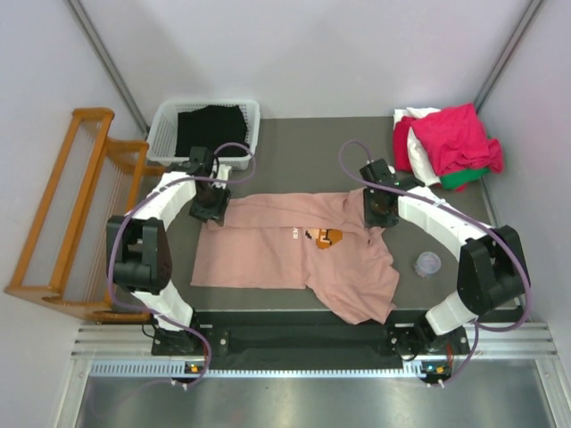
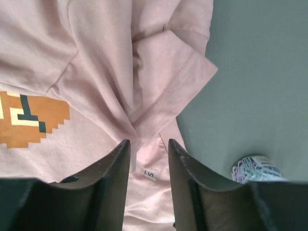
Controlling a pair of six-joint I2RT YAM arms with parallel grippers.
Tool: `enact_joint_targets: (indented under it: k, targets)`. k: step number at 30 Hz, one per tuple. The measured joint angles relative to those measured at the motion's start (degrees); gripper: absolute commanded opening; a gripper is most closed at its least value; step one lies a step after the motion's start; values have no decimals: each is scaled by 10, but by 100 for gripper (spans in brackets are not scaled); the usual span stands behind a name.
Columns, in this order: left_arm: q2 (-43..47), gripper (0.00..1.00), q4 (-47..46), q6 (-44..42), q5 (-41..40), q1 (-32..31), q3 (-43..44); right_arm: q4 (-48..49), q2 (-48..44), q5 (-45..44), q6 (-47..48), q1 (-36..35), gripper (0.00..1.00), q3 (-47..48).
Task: Fold and stack the t-shirts
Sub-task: Fold the tshirt
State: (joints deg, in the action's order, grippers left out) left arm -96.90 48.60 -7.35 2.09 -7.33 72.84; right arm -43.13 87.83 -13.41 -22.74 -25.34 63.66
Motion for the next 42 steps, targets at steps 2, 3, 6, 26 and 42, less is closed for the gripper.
enact_joint_targets:
  k: [2,3,6,26,42]
  targets:
    - [0,57,-1,1,1,13,-10,-5,0,1,-3,0,43,0]
    - [0,57,-3,2,3,20,-10,-8,0,1,-4,0,45,0]
    - [0,57,-6,3,7,33,-1,-12,0,5,-10,0,44,0]
    - [-41,58,-16,21,73,19,71,9,141,40,-21,-13,38,169]
    - [-129,55,-44,21,69,18,54,42,169,63,-26,-19,36,166]
